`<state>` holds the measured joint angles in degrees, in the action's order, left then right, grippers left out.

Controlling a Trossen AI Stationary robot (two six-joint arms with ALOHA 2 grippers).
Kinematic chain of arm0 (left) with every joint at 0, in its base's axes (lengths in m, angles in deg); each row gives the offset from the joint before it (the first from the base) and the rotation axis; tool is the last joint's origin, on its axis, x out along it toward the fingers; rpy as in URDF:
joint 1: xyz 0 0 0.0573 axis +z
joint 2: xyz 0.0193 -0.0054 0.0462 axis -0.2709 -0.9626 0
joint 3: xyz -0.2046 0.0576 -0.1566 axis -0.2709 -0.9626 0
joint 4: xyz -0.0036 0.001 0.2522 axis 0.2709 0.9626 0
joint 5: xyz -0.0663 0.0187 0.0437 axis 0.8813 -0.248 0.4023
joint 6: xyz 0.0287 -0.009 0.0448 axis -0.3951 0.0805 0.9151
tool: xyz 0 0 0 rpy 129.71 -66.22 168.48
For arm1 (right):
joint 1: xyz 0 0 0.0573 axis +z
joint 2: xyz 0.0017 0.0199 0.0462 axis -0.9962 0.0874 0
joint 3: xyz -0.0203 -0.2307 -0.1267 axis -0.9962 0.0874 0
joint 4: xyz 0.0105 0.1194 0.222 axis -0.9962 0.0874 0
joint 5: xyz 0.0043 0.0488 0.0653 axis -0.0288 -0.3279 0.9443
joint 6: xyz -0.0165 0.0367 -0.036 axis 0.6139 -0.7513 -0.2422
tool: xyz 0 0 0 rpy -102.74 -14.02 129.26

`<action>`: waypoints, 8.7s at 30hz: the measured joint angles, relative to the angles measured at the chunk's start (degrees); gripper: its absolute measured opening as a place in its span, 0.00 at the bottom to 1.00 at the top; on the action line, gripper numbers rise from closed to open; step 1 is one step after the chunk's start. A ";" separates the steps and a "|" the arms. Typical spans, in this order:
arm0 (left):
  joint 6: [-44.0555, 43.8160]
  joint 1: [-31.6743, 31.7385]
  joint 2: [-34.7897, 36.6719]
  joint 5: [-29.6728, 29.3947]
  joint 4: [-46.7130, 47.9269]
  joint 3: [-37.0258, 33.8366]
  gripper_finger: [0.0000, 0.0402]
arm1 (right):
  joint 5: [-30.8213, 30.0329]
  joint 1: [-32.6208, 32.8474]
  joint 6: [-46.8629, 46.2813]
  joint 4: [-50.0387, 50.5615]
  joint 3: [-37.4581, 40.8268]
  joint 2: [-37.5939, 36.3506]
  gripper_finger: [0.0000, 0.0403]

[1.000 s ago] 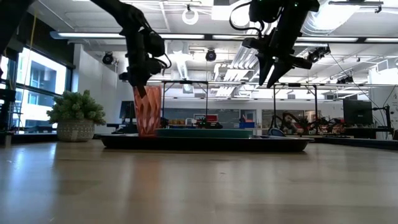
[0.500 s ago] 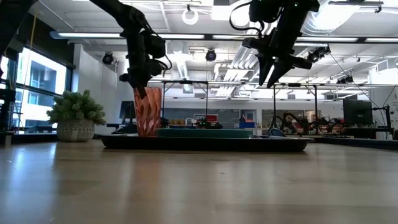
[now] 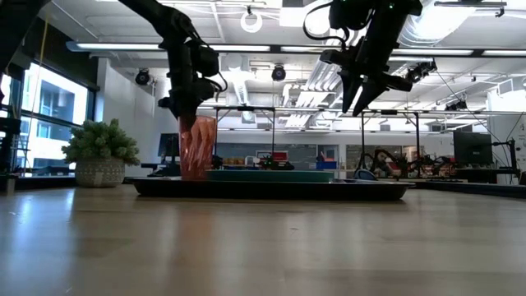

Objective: Pick and place plate/cup/fork/spoon on tray
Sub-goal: Put the orange glass onto the black tray, then put the fork onto the black tray

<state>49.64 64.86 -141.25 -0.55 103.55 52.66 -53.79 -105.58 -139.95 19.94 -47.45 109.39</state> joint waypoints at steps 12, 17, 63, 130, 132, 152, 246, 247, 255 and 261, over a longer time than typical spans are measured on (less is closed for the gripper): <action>-0.17 -0.04 0.02 0.69 0.02 0.00 0.25 | -0.45 0.01 0.01 0.00 0.00 0.00 0.24; -1.05 -0.04 0.02 1.25 0.02 0.00 0.25 | -0.79 0.02 0.02 -0.02 0.00 0.00 0.24; -7.24 -12.11 20.42 4.74 -9.01 -2.80 0.25 | 8.79 12.52 -8.35 13.78 0.00 0.00 0.24; -7.04 -32.44 30.21 4.66 -13.85 -10.95 0.25 | 15.77 66.90 -79.78 10.91 3.04 17.05 0.25; -7.04 -32.44 30.21 4.66 -13.84 -10.95 0.25 | 16.24 66.90 -80.17 6.95 6.19 16.10 0.25; -6.68 -32.26 30.21 3.69 -13.84 -10.95 0.25 | 18.97 66.77 -81.99 -7.14 16.97 14.69 0.25; -3.42 -12.55 30.18 -6.97 -14.75 -10.95 0.25 | 2.48 -7.46 -7.66 3.20 -1.99 3.53 0.05; -3.03 -12.09 30.18 -6.95 -14.75 -10.95 0.25 | 2.71 -6.96 -8.23 3.41 -1.98 4.49 0.05; 1.38 -8.68 30.18 -6.89 -14.78 -10.93 0.25 | 4.71 -4.38 -11.21 4.59 -1.95 12.04 0.05; 3.05 -7.36 30.18 -6.47 -14.75 -10.95 0.25 | 5.84 -3.23 -14.36 4.89 -1.92 16.73 0.05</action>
<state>52.69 57.50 -111.07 -7.02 88.79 41.72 -47.95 -108.81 -154.31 24.83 -49.38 126.12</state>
